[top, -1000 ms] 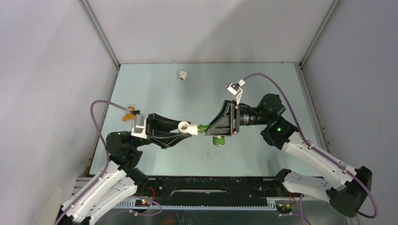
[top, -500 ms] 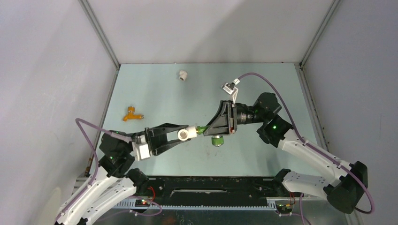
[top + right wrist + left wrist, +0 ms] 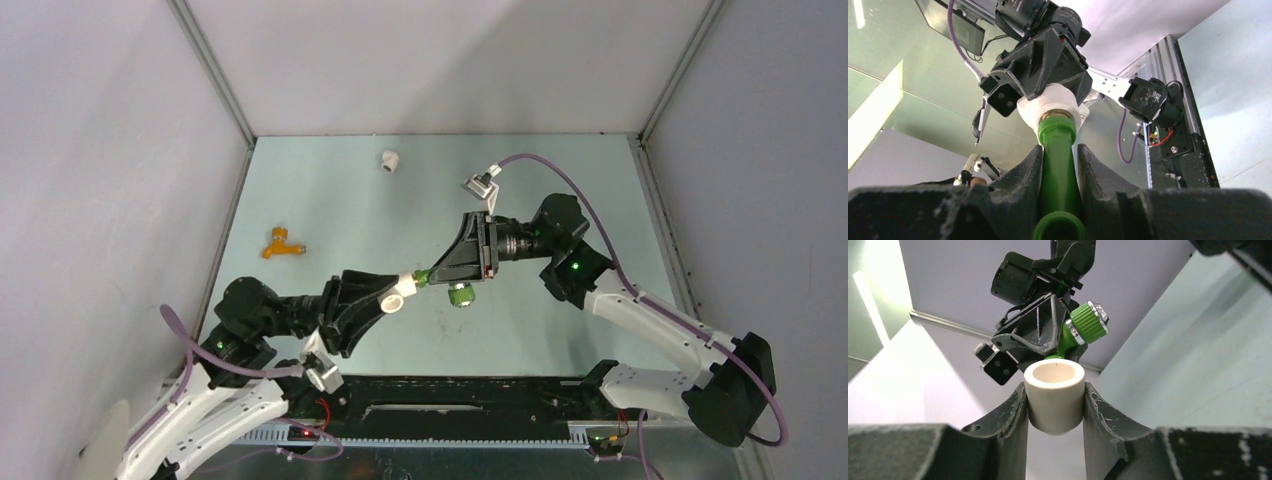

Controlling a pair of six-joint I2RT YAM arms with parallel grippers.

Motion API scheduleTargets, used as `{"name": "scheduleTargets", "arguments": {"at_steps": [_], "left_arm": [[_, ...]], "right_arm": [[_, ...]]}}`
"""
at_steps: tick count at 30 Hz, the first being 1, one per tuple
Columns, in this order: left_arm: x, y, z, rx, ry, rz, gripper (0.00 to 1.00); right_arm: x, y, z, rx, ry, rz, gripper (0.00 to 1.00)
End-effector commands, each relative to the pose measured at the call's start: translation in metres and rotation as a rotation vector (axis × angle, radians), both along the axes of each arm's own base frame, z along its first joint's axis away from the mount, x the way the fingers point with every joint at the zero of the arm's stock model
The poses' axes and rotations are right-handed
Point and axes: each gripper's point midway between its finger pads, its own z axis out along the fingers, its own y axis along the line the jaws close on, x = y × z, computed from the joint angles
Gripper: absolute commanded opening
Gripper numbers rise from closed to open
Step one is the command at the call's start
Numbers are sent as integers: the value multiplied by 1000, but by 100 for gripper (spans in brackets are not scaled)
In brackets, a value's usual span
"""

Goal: Install the water faucets
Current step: Install the water faucet onto the adaptor.

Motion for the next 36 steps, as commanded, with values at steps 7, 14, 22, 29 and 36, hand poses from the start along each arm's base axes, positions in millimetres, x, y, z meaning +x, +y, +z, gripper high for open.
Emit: {"name": "scheduleTargets", "arguments": {"at_steps": [7,14,22,29,36], "left_arm": [[35,5,-68,346,-302,171,0],[39,9,-90,515,-504,201,0],[46,4,-81,456,-520,275,27],[45,3,-78,395,-383,289,99],[44,8,-78,332,-191,322,100]], "right_arm": [[-1,14,17,33,47,-18,0],[0,11,17,68,85,-3,0],[3,10,6,36,85,-23,0],[6,8,0,16,74,-38,0],[13,1,-9,-23,64,-71,0]]}}
